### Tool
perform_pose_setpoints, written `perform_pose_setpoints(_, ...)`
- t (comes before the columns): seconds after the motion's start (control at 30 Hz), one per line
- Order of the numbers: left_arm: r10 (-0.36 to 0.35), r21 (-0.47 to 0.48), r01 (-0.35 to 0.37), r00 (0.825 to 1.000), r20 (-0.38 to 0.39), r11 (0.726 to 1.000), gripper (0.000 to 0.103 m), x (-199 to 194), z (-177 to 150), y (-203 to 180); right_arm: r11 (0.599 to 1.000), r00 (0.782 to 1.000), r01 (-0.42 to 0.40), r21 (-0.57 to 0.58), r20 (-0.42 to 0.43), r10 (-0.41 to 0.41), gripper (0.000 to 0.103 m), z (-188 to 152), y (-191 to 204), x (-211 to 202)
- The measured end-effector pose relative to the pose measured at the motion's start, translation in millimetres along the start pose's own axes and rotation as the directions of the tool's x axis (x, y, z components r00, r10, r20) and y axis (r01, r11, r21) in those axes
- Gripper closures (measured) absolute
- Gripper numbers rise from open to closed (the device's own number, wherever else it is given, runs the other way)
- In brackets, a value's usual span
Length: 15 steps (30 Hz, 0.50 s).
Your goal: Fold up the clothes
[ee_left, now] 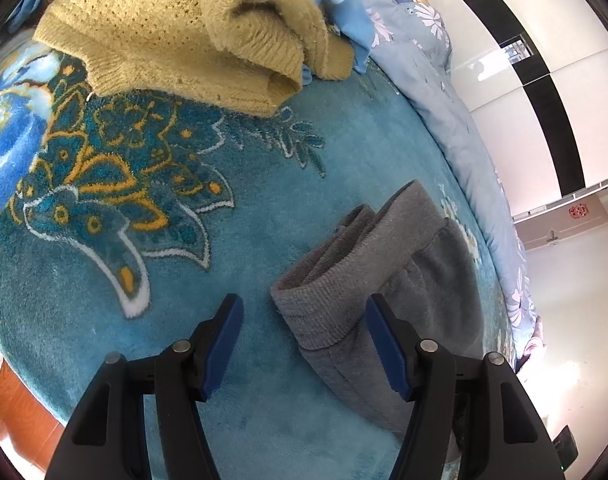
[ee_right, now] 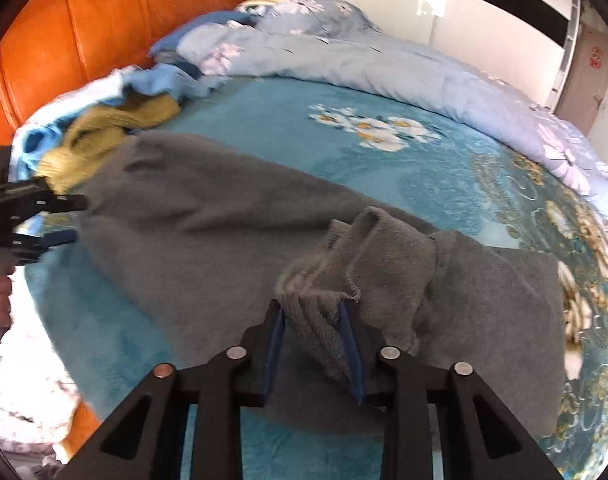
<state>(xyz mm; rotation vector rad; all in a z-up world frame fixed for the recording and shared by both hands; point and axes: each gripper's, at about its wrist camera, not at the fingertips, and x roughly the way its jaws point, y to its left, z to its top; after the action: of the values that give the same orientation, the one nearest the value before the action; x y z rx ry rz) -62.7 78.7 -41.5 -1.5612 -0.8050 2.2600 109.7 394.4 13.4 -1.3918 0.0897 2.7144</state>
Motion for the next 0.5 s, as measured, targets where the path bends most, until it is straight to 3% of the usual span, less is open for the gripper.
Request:
perform_pose_setpoints(0.1,-0.019,0.065,0.019,1.0,-0.001,0.998,0.038,-6,-6,-17,0.995,0.995,-0.085,0.044,0.052,0.083,0.064,-3,-8,-21)
perform_pose_setpoints(0.23,-0.116,0.221,0.129,0.991,-0.071,0.967,0.038,-3,-29,-70,0.991,0.994,-0.032,0.13,0.106,0.018,0.058,-8,-38,-43)
perform_pose_setpoints(0.33,-0.186,0.335,0.239,0.965,-0.184,0.911,0.038,17,-52,-120,0.968,0.993,-0.013,0.25,0.115,-0.016,0.056,-18,-69,-51)
perform_pose_setpoints(0.4,-0.217,0.411,0.309,0.942,-0.255,0.858,0.038,31,-73,-156,0.945,0.993,-0.016,0.326,0.115,-0.023,0.056,-29,-87,-55)
perform_pose_setpoints(0.5,-0.207,0.5,0.367,0.915,-0.346,0.784,0.038,54,-103,-200,0.929,0.993,-0.006,0.371,0.109,-0.037,0.056,-43,-100,-60)
